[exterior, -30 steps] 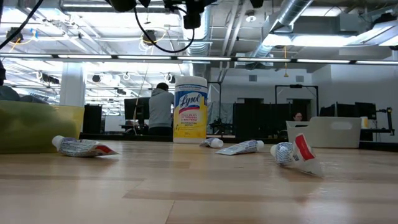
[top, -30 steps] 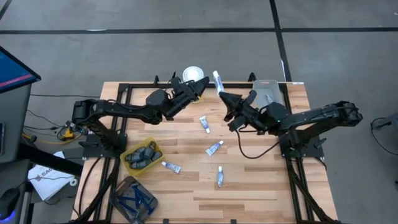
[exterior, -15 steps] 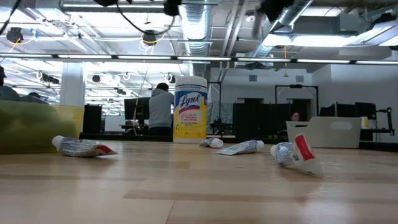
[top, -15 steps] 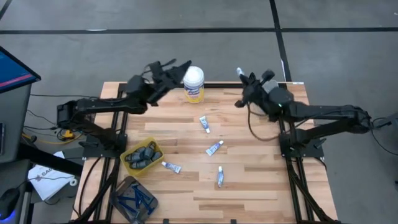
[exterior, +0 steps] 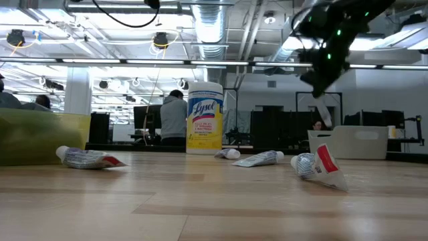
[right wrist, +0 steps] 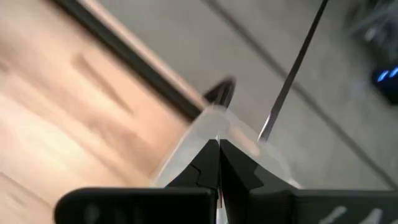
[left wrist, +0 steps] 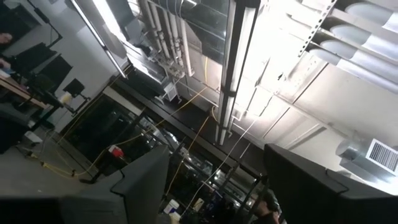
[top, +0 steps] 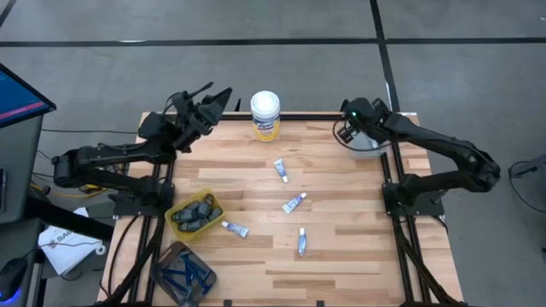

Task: Pick & Place Travel size toiletries
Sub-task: Put the white toothpaste into the gray bin

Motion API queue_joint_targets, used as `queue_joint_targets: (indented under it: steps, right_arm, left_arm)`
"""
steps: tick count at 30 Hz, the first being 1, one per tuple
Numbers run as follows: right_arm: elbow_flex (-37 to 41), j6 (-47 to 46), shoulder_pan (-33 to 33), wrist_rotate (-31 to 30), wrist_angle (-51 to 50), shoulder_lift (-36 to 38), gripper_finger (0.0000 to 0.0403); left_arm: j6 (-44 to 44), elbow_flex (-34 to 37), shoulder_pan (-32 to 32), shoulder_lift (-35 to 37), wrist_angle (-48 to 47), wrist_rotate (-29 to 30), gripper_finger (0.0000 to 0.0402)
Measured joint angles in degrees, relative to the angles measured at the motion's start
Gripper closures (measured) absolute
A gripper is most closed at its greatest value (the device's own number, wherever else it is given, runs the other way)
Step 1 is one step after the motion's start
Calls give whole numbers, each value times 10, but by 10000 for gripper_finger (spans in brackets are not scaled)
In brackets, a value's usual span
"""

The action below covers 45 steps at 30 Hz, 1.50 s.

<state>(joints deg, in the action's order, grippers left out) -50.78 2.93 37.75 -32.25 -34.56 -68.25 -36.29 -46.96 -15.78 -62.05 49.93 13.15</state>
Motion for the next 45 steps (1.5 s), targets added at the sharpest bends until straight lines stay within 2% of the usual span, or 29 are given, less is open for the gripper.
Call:
queue_joint_targets:
  steps: [10, 20, 29, 34, 40, 45]
  right_arm:
    - [0, -20, 84, 87, -29, -91, 403]
    - [0, -11, 145, 147, -53, -127, 403]
    - [0, -8, 169, 159, -54, -127, 394]
    - [0, -9, 171, 159, -56, -127, 342]
    - [0, -9, 171, 165, -57, -127, 240]
    - [0, -15, 170, 178, -59, -127, 164]
  left_arm:
    - [-2, 55, 4, 30, -3, 0, 143]
    - [4, 74, 4, 37, -9, -14, 142]
    - [62, 74, 6, 36, -45, -84, 142]
    - [96, 74, 27, 36, -102, -108, 142]
    - [111, 74, 79, 36, -188, -131, 123]
    - [153, 74, 146, 36, -298, -131, 106]
